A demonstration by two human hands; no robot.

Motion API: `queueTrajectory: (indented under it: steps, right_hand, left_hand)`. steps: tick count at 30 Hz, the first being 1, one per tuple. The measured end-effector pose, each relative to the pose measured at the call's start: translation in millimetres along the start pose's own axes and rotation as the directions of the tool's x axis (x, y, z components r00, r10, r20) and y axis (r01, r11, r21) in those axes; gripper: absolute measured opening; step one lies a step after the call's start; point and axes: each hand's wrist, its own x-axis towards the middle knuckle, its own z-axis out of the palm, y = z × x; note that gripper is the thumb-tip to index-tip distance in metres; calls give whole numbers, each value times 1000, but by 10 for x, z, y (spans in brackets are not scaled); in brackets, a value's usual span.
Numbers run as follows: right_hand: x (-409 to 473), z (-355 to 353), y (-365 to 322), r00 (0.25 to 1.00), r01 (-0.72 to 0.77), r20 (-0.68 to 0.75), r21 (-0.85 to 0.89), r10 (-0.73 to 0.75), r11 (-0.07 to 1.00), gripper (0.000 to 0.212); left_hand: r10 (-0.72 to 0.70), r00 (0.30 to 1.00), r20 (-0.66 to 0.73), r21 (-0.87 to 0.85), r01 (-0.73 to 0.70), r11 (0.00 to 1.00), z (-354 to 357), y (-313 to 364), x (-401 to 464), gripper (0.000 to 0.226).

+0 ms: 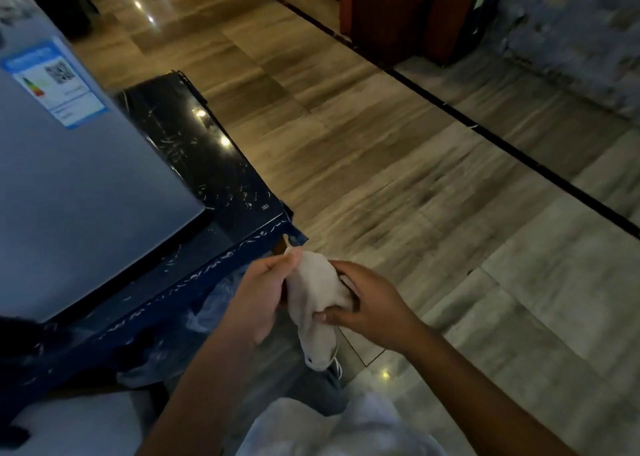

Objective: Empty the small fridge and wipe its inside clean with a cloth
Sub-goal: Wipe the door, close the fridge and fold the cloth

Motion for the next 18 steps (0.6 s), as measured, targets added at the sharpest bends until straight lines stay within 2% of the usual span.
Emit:
queueTrajectory:
  steps: [2,4,7,8,10,13,14,16,18]
  right_hand:
    - [285,-73,20,999,22,34,-142,-17,990,48]
    - [553,-134,-6,994,97,77,-297,-77,950,47]
    - [945,-254,-91,980,190,136,-404,-147,895,48]
    - [1078,-310,-120,977,198,149,-406,-150,892,46]
    - [1345,-442,-182,977,194,157,-386,-143,902,42]
    - [1752,-618,-235,981,163,150,-284,-124,945,33]
    - [1888,-658,-240,982,152,151,-256,-115,955,32]
    - [2169,-713,-265,980,127,177,-219,-89,967,33]
    - [2450,-724,-302,972,113,224,-188,-69,976,39]
  left_hand:
    - [-43,999,18,4,43,999,-87,86,241,31]
    - [-78,997,11,47,78,996,-171,184,460,33]
    - [-43,999,25,154,38,987,-309,351,766,65]
    - [-24,999,21,181,19,983,-369,413,855,70]
    - [34,999,39,219,-41,975,-461,589,969,65]
    - [78,994,72,147,-88,985,-637,733,1141,28]
    - [101,993,67,98,-107,989,-698,753,1200,28]
    - [154,985,80,69,-160,985,-797,812,1291,52]
    - [154,980,124,189,-175,966,-883,836,1382,61]
